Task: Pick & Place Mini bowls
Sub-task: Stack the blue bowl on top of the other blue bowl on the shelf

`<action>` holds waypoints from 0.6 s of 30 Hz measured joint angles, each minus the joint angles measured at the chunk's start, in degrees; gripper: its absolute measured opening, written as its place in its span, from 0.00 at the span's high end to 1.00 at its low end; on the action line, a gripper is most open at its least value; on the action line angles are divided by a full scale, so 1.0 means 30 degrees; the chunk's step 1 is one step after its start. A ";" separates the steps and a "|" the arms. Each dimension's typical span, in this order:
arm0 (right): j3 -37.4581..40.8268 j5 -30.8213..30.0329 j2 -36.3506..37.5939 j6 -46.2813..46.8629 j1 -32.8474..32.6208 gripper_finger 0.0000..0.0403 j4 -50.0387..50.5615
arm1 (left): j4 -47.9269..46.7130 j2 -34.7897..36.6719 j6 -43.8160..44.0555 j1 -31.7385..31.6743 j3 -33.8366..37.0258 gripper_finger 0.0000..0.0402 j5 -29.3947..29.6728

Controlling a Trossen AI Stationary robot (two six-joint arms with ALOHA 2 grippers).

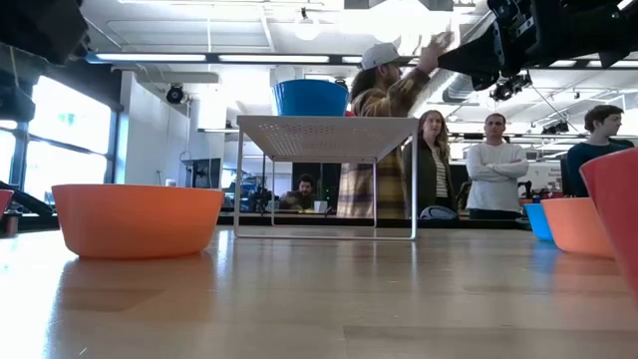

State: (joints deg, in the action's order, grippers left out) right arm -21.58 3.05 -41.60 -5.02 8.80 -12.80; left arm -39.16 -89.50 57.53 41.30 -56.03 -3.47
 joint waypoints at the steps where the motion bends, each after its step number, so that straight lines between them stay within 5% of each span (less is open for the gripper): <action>1: 0.0000 -0.0007 0.0000 0.0000 0.0000 1.00 0.0007 | 0.0022 -0.0089 0.0061 -0.0008 0.0000 0.67 0.0007; 10: 0.0000 -0.0031 0.0000 -0.0058 0.0008 1.00 0.0015 | 0.0076 -0.0611 -0.0527 -0.0006 0.0000 0.96 -0.0571; 18: 0.0000 -0.0037 0.0000 -0.0054 0.0008 1.00 0.0009 | -0.0540 0.0424 0.0021 -0.0186 0.0015 0.99 -0.0515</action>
State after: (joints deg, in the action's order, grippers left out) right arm -21.58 2.94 -41.60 -5.18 8.82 -12.77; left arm -40.78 -88.23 57.59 40.74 -55.99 -5.02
